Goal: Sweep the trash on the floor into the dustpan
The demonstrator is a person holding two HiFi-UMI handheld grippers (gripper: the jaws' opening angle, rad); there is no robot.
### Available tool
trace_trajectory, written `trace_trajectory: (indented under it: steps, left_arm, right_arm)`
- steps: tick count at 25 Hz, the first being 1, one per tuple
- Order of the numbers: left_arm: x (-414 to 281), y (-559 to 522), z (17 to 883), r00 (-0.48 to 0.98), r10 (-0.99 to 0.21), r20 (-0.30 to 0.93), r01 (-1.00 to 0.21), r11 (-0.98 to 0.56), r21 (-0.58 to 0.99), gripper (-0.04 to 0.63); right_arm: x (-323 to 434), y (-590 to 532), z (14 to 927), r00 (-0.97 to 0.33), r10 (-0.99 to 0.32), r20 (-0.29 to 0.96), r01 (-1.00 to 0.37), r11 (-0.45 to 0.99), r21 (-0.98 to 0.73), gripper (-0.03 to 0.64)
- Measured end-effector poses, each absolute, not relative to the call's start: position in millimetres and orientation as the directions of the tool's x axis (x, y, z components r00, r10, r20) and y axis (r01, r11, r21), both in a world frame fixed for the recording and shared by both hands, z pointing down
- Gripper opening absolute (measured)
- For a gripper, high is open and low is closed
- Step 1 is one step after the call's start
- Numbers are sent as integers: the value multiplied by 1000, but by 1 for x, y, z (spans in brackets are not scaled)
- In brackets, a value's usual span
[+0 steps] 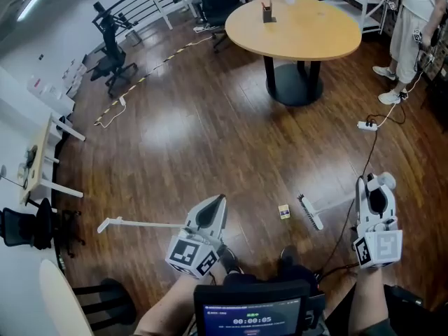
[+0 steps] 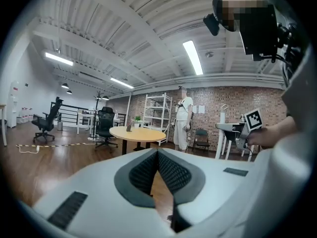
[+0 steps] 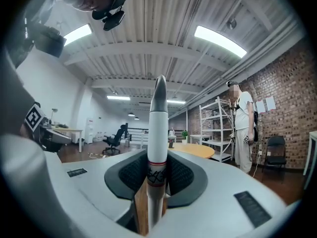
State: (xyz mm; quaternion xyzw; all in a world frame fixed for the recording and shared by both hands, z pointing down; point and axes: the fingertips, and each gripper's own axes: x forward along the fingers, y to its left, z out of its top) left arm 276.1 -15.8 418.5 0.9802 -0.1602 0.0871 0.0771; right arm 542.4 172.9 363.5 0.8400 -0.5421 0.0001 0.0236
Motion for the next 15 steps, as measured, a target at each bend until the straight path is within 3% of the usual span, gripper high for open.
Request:
trace_trajectory:
  steps: [15]
  left_arm:
    - [269, -83, 528, 925, -206, 320, -253, -961, 112, 0]
  right_arm:
    - [543, 130, 527, 574, -794, 201, -816, -576, 56, 107]
